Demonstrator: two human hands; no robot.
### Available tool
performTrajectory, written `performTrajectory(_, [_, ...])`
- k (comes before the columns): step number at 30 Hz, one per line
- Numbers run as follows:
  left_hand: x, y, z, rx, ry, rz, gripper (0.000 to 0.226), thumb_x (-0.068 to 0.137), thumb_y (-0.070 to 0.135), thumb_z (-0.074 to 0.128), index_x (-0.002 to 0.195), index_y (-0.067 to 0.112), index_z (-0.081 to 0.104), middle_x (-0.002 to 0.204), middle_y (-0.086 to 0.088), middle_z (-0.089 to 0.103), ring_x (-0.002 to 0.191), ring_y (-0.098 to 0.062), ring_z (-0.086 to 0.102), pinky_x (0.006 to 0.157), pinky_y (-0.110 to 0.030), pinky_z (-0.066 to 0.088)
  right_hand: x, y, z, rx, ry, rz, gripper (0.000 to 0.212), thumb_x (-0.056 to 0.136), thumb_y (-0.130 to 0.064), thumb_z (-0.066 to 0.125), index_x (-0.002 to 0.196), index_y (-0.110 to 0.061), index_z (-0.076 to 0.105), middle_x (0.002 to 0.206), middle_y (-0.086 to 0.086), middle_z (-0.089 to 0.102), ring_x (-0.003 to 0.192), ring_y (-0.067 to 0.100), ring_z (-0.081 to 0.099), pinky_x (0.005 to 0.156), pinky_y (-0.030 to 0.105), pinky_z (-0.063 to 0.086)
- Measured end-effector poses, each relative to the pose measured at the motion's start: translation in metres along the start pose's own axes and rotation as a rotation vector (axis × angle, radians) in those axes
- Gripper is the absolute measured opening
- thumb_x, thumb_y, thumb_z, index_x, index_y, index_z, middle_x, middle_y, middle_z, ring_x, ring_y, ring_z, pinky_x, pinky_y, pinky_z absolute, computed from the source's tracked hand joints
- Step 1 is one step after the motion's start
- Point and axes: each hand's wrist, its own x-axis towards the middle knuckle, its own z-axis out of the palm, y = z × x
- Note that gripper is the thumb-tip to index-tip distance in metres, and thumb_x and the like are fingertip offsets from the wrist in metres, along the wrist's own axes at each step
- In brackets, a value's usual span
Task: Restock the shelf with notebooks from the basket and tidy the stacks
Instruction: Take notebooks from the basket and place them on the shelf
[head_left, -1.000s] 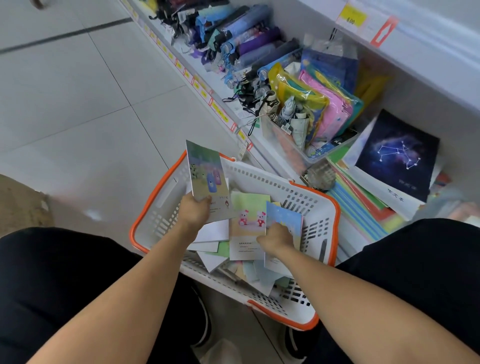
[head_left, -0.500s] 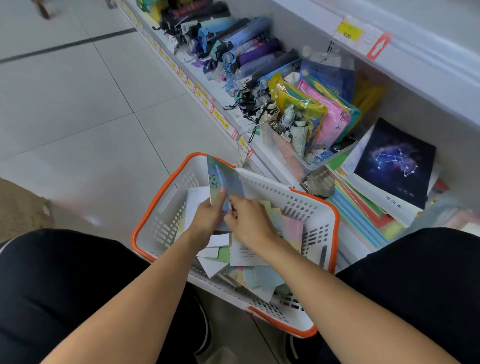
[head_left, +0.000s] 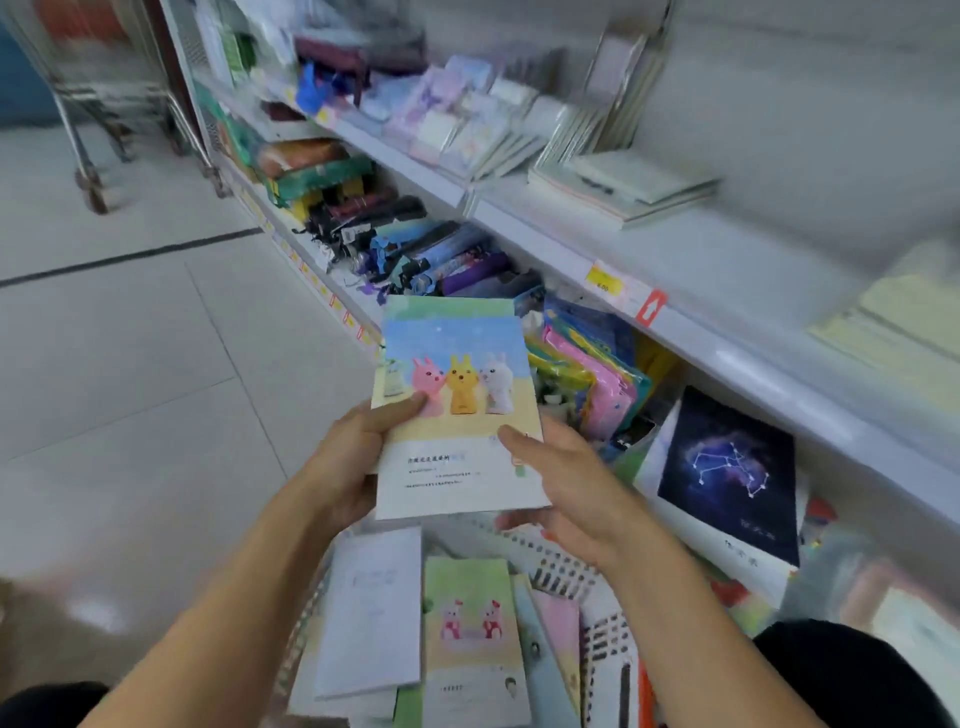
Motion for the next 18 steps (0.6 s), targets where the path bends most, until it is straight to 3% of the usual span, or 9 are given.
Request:
performTrajectory(4, [0.023, 0.090, 0.063, 0.184, -0.140, 0.035, 0.025, 0.088, 0.029, 0.060, 0.102, 0.009, 0.068, 0.089, -0.015, 0.073, 0.069, -0.026, 0.071, 0.059, -0.035, 0.060, -0.001, -0.081, -0.007, 0.101, 0.106, -0.189, 0.022, 0.101, -0.013, 0.050, 0.118, -0.020, 0.062, 0.099, 0.005, 0.076, 0.069, 0.019, 0.069, 0.041, 0.024, 0.050])
performTrajectory(7, [0.042, 0.140, 0.105, 0.309, -0.150, 0.173, 0.042, 0.097, 0.051, 0.044, 0.103, 0.016, 0.066, 0.086, -0.007, 0.072, 0.068, -0.021, 0.071, 0.052, -0.030, 0.055, 0.006, -0.134, -0.020, 0.202, 0.234, -0.260, 0.017, 0.101, -0.008, 0.051, 0.111, -0.016, 0.063, 0.082, 0.001, 0.075, 0.057, 0.013, 0.068, 0.041, 0.020, 0.049])
performTrajectory(12, [0.064, 0.165, 0.132, 0.289, -0.044, 0.256, 0.047, 0.097, 0.056, 0.040, 0.108, 0.014, 0.059, 0.091, -0.007, 0.071, 0.072, -0.021, 0.070, 0.057, -0.031, 0.052, 0.060, -0.208, -0.064, 0.490, 0.384, -0.251, 0.017, 0.101, -0.005, 0.049, 0.117, -0.006, 0.055, 0.110, 0.017, 0.065, 0.084, 0.035, 0.066, 0.042, 0.026, 0.054])
performTrajectory(18, [0.083, 0.142, 0.116, 0.299, -0.033, 0.216, 0.047, 0.097, 0.054, 0.042, 0.108, 0.014, 0.063, 0.085, -0.006, 0.074, 0.077, -0.024, 0.071, 0.060, -0.032, 0.054, 0.148, -0.258, -0.116, 0.461, 0.489, -0.211, 0.018, 0.103, 0.000, 0.040, 0.114, 0.006, 0.053, 0.138, 0.023, 0.050, 0.123, 0.044, 0.053, 0.041, 0.034, 0.056])
